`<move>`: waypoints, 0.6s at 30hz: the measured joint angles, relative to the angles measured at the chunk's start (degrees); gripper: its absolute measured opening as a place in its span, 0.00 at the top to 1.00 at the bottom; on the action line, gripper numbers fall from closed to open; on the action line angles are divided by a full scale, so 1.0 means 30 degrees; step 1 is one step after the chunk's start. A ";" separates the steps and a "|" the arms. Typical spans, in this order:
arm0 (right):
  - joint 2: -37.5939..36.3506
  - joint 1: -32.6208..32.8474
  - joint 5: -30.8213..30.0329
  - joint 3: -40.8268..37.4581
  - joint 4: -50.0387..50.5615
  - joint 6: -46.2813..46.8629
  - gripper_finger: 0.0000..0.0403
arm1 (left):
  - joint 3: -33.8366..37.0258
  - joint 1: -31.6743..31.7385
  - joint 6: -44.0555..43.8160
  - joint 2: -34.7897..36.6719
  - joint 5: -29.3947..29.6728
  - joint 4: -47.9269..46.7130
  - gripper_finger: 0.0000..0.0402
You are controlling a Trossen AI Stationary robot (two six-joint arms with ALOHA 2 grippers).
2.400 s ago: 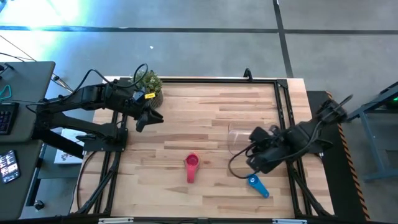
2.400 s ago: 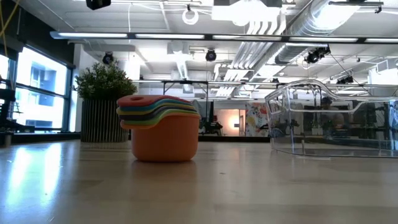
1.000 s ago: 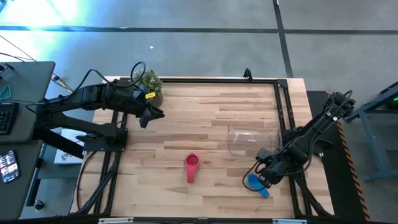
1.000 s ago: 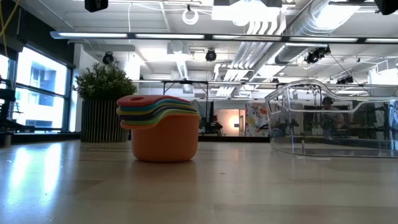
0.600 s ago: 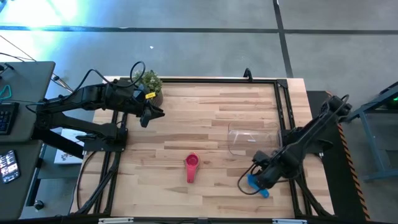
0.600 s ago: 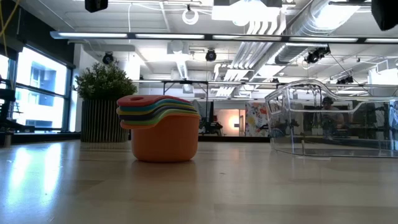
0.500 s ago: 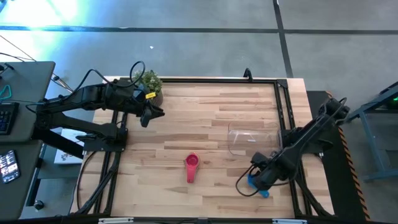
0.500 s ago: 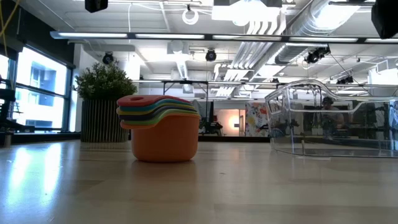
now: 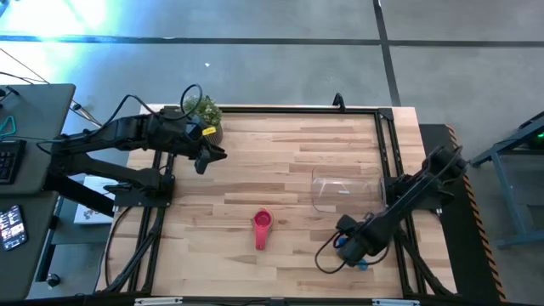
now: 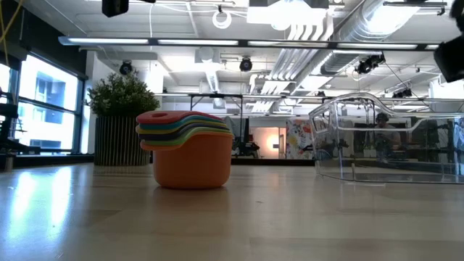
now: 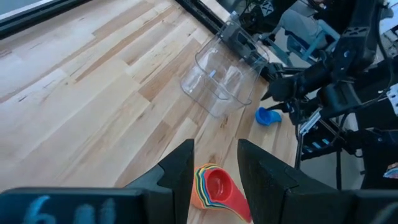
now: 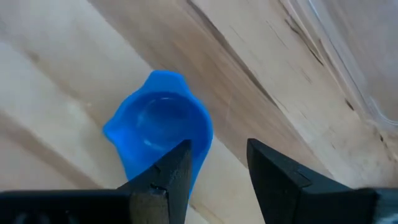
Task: Nest measuring cups in basket
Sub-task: Stack the blue measuring cup on top of the pink measuring cup
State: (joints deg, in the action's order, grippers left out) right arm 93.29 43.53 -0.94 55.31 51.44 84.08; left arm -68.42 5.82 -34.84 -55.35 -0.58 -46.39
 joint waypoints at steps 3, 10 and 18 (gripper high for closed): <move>0.0566 -0.0068 0.0199 0.0000 0.0009 0.0223 0.64 | 0.0000 0.0000 0.0015 -0.0353 -0.0001 -0.0027 0.72; 0.1182 -0.0271 0.0347 0.0007 -0.0734 0.0260 0.64 | 0.0000 0.0000 0.0039 -0.1023 -0.0095 -0.0044 0.72; 0.1572 -0.0328 0.1074 0.0007 -0.0960 0.0324 0.82 | 0.0000 0.0000 0.0304 -0.1411 -0.0146 -0.0011 0.72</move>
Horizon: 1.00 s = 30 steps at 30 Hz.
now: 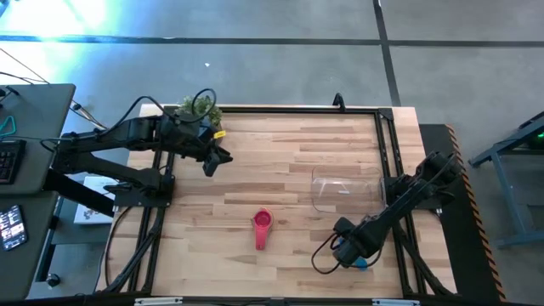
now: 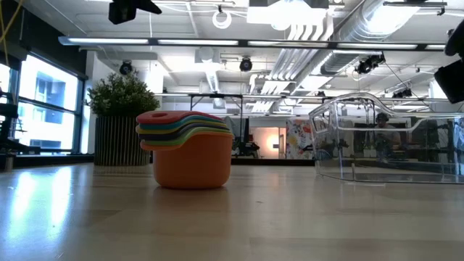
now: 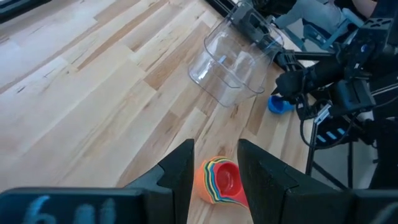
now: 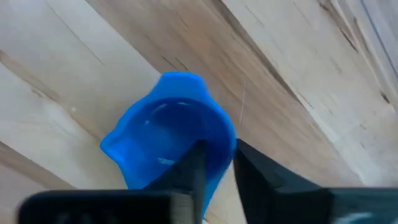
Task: Nest measuring cups in basket
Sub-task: Stack the blue measuring cup on top of the pink measuring cup
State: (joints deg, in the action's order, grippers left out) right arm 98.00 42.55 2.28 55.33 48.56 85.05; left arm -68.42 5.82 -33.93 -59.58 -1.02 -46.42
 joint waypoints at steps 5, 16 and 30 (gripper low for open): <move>-0.0021 -0.0174 0.0379 0.0033 0.0008 0.0564 0.98 | 0.0000 0.0003 0.0374 -0.0011 -0.0007 -0.0015 0.72; -0.0003 -0.0191 0.0944 0.1080 -0.0140 0.2168 0.99 | 0.0000 0.0004 0.0384 -0.0011 -0.0007 -0.0019 0.72; -0.0003 -0.0191 -0.1315 0.2959 -0.3615 0.8304 1.00 | 0.0000 0.0001 0.0189 -0.0004 -0.0020 -0.0019 0.72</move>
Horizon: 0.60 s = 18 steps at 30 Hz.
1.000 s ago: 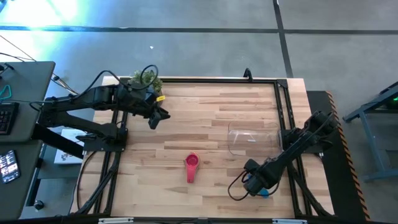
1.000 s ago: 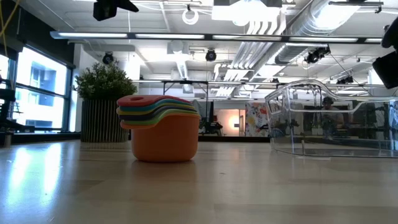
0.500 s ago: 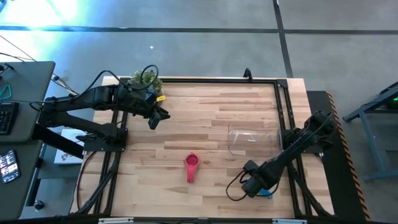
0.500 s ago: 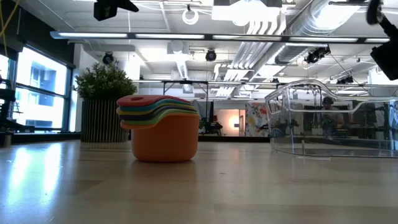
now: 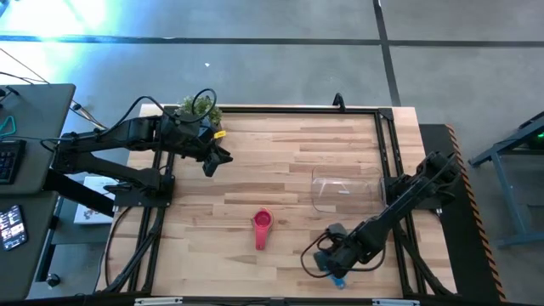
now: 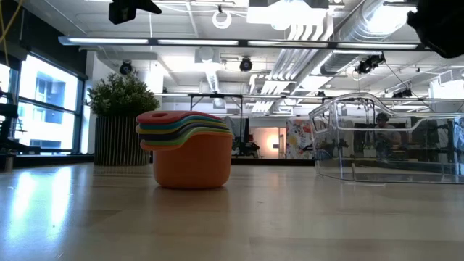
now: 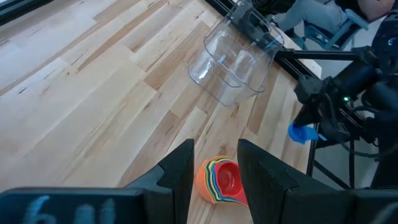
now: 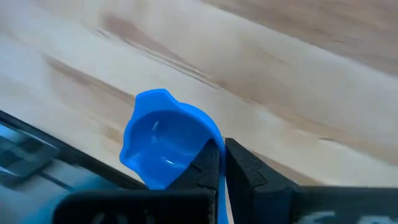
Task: Nest measuring cups in basket
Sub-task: Stack the blue measuring cup on top of the pink measuring cup
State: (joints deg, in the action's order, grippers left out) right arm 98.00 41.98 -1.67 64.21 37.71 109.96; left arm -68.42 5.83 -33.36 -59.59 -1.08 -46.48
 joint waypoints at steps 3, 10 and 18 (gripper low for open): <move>0.0000 0.0000 -0.1679 0.0320 -0.0613 0.2312 1.00 | 0.0000 0.0005 0.0050 0.0000 0.0006 0.0000 0.72; 0.0000 -0.0438 -0.4113 0.1400 -0.0802 0.4528 1.00 | 0.0000 -0.0001 0.0769 0.0007 0.0006 0.0000 0.72; 0.0000 -0.2236 -0.6496 0.2937 -0.0810 0.3773 1.00 | 0.0000 -0.0001 0.2369 0.0007 0.0001 -0.0007 0.72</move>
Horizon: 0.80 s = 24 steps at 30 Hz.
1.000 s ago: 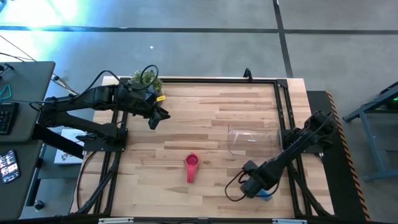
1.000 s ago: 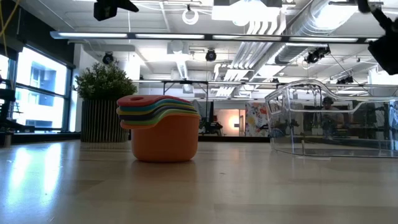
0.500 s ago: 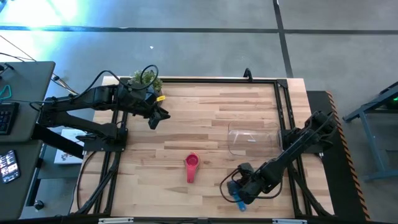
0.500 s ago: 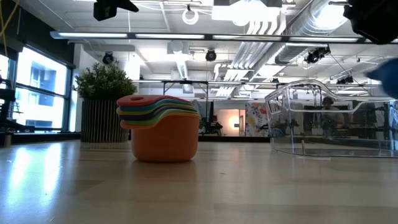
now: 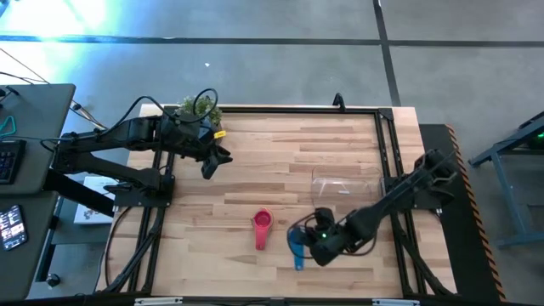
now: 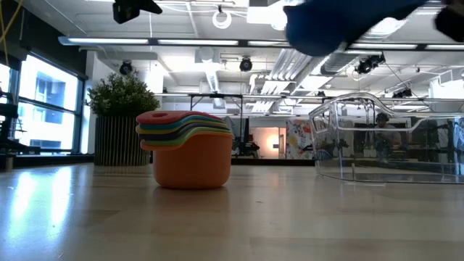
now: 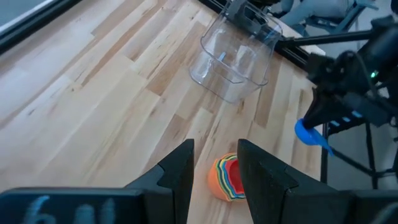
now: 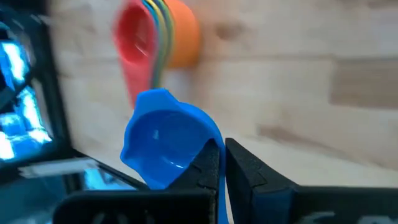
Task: Nest measuring cups in basket
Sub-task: Stack the blue measuring cup on top of the pink measuring cup
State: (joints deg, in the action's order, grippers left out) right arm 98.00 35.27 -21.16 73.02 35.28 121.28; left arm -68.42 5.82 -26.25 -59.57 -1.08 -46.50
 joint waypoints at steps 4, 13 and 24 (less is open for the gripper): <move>0.0000 -0.1053 -0.0937 0.0681 0.0001 -0.0530 1.00 | 0.0000 0.0000 0.0903 0.0005 0.0002 -0.0010 0.72; 0.0582 -0.3290 -0.1942 0.2841 0.0012 -0.2627 1.00 | -0.0007 0.0073 0.2578 0.0818 0.0012 -0.1334 0.72; 0.4379 -0.5244 0.0394 0.7805 0.2700 -0.4388 1.00 | -0.0007 0.0066 0.4019 0.1954 0.0020 -0.1688 0.72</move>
State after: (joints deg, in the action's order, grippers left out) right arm 111.13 19.54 -19.97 96.43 43.38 108.12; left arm -68.45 6.02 -14.20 -53.71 -1.02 -51.57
